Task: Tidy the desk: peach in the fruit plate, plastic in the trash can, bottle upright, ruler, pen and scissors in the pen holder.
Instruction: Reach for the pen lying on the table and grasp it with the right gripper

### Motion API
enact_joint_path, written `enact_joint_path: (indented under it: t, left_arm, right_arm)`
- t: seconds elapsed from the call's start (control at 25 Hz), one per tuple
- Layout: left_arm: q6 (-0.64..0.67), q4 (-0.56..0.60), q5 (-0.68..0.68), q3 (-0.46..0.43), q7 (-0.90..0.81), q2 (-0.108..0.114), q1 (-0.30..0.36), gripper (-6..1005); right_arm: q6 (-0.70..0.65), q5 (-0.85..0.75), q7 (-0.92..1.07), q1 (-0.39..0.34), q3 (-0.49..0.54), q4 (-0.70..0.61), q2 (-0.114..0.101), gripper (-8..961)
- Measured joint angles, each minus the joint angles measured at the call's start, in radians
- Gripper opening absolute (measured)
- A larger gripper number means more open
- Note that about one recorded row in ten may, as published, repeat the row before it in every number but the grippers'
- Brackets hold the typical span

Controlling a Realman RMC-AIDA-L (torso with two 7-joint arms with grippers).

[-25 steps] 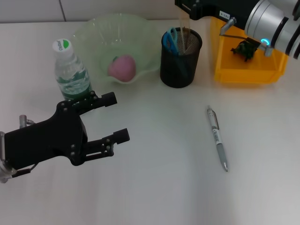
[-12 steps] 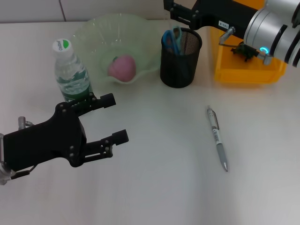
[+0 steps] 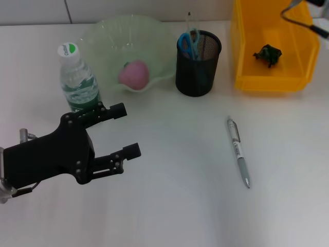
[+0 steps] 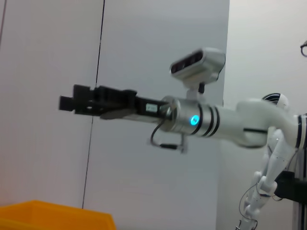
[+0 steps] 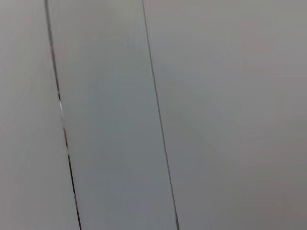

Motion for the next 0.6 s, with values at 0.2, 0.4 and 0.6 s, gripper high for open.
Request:
enact_joint_path:
  t: [0.2, 0.4, 0.6]
  left_arm:
    - [-0.001, 0.0, 0.0, 0.0, 0.003, 0.0, -0.002, 808]
    - [-0.005, 0.0, 0.002, 0.001, 0.003, 0.001, -0.007, 808]
    - [-0.011, -0.004, 0.007, 0.008, 0.005, -0.001, -0.011, 809]
  right_arm:
    - [-0.215, -0.519, 0.61, 0.009, 0.13, -0.284, 0.002, 765]
    - [-0.6, -0.922, 0.956, 0.11, 0.196, -0.426, 0.0, 764]
    - [-0.808, -1.145, 1.103, 0.173, 0.158, -0.417, 0.004, 763]
